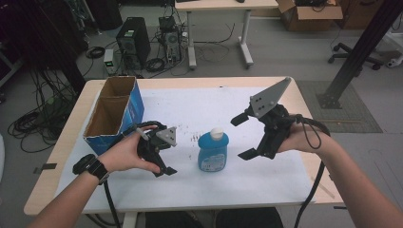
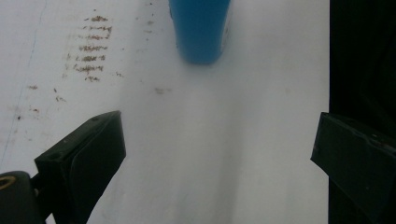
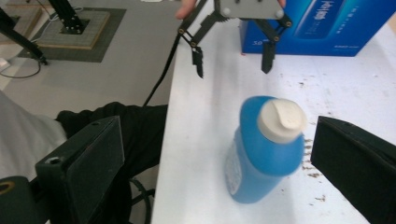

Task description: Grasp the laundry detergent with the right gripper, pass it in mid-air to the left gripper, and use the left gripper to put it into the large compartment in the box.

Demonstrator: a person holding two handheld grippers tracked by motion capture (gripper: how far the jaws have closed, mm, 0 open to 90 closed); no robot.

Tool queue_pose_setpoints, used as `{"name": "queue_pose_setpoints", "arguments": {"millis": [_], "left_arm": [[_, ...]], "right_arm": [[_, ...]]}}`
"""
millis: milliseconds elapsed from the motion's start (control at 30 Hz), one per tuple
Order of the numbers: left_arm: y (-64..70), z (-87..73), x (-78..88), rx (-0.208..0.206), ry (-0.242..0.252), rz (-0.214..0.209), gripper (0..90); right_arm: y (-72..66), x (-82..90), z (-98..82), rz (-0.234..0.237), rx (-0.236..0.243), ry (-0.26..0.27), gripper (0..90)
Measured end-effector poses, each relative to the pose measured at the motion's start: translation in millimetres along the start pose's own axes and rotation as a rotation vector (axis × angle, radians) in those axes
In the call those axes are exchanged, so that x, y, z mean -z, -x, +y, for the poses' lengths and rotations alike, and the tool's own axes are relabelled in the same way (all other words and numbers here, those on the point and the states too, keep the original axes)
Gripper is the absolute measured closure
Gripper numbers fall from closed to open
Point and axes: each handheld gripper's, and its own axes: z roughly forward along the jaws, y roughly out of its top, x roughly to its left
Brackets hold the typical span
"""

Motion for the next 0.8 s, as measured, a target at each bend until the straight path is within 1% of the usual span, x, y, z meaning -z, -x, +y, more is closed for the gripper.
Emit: {"name": "queue_pose_setpoints", "arguments": {"millis": [133,167,200,267,300,400,500,600,633,700,733,800], "left_arm": [[-0.3,-0.3,0.7,0.003,0.001,0.002,3.2],[-0.2,-0.2,1.1,0.005,0.000,0.000,3.2],[-0.1,-0.2,1.5,0.003,0.002,0.000,3.3],[0.0,-0.1,2.5,0.003,0.005,0.003,3.3],[0.2,-0.2,3.4,0.005,0.009,0.003,3.3],[0.3,-0.6,4.3,0.005,0.012,0.004,3.2],[0.2,-1.5,5.3,0.009,0.013,0.006,3.2],[-0.2,-2.6,6.1,0.009,0.009,0.010,3.3],[-0.3,-3.0,6.1,0.010,0.007,0.011,3.2],[-0.7,-3.6,6.1,0.012,0.007,0.012,3.3],[-0.8,-3.7,6.1,0.013,0.008,0.012,3.3],[-1.0,-3.7,6.1,0.015,0.008,0.011,3.3]], "right_arm": [[8.3,0.5,-12.6,-0.013,-0.007,0.023,2.2],[8.3,0.5,-12.6,-0.013,-0.007,0.023,2.2],[12.2,-0.2,-17.6,-0.021,-0.008,0.025,2.0],[13.8,-0.4,-20.0,-0.022,-0.011,0.025,2.1],[18.2,-1.4,-25.8,-0.021,-0.015,0.035,2.3],[21.7,-2.6,-30.3,-0.028,-0.026,0.040,2.2],[28.5,-7.1,-39.0,-0.029,-0.046,0.055,1.9],[33.1,-12.0,-46.2,-0.041,-0.061,0.055,1.9],[35.9,-15.5,-51.1,-0.038,-0.075,0.065,2.0],[37.3,-17.5,-53.4,-0.045,-0.074,0.066,2.1],[38.6,-19.7,-55.5,-0.047,-0.079,0.061,2.2],[40.9,-23.7,-59.9,-0.046,-0.090,0.069,2.9]]}}
